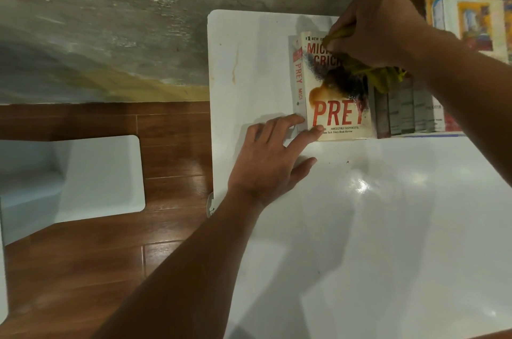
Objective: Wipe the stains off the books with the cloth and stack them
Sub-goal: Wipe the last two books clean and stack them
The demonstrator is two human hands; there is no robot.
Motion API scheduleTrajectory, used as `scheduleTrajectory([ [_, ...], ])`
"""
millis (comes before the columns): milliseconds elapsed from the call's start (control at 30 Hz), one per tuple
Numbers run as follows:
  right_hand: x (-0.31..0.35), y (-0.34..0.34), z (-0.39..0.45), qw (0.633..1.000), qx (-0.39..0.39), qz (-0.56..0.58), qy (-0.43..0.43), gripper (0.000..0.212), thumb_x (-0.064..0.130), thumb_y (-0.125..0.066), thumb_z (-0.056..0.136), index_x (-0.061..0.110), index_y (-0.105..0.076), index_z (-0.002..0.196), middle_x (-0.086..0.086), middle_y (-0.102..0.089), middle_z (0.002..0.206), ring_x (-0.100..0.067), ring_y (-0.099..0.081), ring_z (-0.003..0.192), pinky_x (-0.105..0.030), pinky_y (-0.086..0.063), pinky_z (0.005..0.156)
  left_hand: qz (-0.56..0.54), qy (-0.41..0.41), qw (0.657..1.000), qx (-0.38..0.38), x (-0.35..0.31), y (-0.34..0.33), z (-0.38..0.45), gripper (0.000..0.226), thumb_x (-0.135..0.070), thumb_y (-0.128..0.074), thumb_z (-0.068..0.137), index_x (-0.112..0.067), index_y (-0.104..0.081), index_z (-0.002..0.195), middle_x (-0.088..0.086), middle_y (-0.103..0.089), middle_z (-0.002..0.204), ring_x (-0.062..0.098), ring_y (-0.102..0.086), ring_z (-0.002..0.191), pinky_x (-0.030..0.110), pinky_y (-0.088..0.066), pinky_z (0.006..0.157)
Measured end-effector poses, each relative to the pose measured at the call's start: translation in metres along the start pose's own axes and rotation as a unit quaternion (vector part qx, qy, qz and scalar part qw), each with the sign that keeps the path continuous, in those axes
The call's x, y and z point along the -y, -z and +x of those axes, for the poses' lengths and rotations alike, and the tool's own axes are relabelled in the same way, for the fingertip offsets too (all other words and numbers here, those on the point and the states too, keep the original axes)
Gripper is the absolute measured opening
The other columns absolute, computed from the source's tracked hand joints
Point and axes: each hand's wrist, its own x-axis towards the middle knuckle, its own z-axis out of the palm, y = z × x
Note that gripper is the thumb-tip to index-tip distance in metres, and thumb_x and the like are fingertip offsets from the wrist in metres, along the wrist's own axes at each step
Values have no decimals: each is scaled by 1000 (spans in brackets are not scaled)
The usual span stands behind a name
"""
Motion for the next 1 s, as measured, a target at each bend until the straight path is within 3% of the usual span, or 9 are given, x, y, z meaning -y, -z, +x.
scheduleTrajectory([
  [100, -2, -3, 6, 1000, -24, -18, 8, 39, 41, -66, 92, 16, -69, 121, -10, -64, 120, -29, -59, 103, -33, -46, 82, 6, 1, 1000, -2, 1, 0, 0, 50, -47, -65, 93, -23, -60, 136, 11, -56, 141, 30, -54, 124, 45, -44, 102],
  [167, -2, -5, 8, 998, -11, -56, 27, 44, 45, -65, 92, 14, -66, 124, -11, -63, 119, -29, -58, 98, -36, -48, 86, 6, -1, 1000, -3, 1, 0, -1, 50, -47, -67, 92, -22, -61, 135, 11, -56, 140, 30, -54, 123, 45, -45, 102],
  [333, -5, -2, 6, 997, -20, -74, 15, 45, 40, -64, 92, 10, -64, 126, -15, -58, 117, -25, -41, 86, -34, -37, 77, 6, -1, 1000, -8, 0, 1, 0, 50, -46, -69, 91, -22, -62, 134, 11, -58, 139, 30, -56, 122, 44, -45, 101],
  [533, -8, -4, -2, 1000, -4, 18, -17, 45, 44, -72, 85, 18, -68, 122, -12, -64, 120, -22, -55, 85, -33, -51, 71, 3, 2, 1000, -1, 0, 2, 1, 51, -46, -68, 91, -22, -61, 135, 11, -57, 140, 30, -55, 123, 45, -45, 101],
  [700, -7, -6, -7, 999, -24, 37, -31, 39, 37, -72, 88, 15, -70, 119, -10, -70, 112, -18, -54, 78, -29, -46, 67, 0, 0, 1000, 0, -1, 2, 0, 51, -46, -67, 92, -22, -60, 136, 10, -56, 141, 29, -54, 124, 45, -44, 101],
  [800, -9, -4, -12, 999, -16, 21, -24, 41, 39, -70, 89, 14, -70, 121, -10, -69, 113, -19, -51, 79, -30, -44, 69, 0, 1, 1000, 3, 0, 1, 0, 51, -46, -67, 92, -23, -59, 136, 10, -56, 141, 29, -54, 124, 45, -45, 101],
  [1000, -12, 0, -23, 999, 16, 28, -11, 44, 44, -69, 88, 17, -70, 122, -7, -69, 117, -19, -50, 88, -35, -53, 81, 0, 4, 1000, -3, 0, 1, 0, 50, -45, -69, 91, -21, -61, 135, 11, -58, 140, 31, -56, 123, 46, -45, 101],
])
